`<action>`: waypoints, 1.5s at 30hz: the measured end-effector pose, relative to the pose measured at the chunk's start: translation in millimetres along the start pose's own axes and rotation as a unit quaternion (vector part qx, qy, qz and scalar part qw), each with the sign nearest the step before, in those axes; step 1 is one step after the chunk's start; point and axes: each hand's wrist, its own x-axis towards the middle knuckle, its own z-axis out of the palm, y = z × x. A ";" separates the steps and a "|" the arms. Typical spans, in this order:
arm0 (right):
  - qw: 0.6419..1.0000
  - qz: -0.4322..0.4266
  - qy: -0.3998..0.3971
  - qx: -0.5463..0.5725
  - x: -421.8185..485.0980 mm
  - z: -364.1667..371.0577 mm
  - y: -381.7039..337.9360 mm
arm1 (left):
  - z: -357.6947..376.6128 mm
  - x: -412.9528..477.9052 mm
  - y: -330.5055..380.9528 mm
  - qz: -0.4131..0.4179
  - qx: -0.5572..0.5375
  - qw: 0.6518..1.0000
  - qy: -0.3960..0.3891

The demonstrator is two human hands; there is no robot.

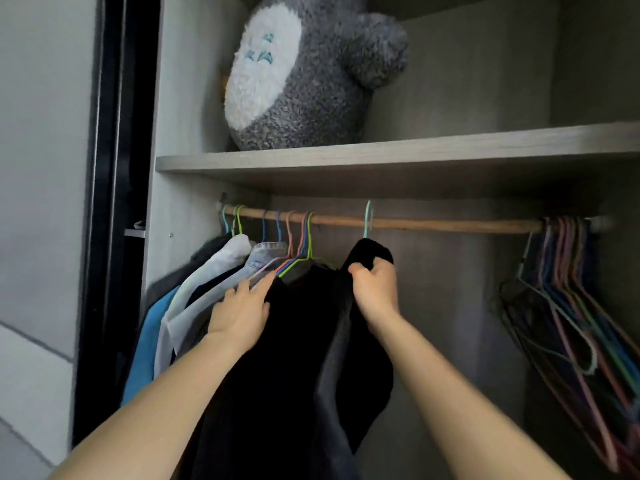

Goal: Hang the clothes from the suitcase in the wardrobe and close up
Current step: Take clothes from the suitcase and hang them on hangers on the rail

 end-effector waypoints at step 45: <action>0.981 0.007 -0.189 0.042 -217.1 124.3 156.6 | 60.9 -256.6 -72.0 -0.163 -0.199 0.964 0.066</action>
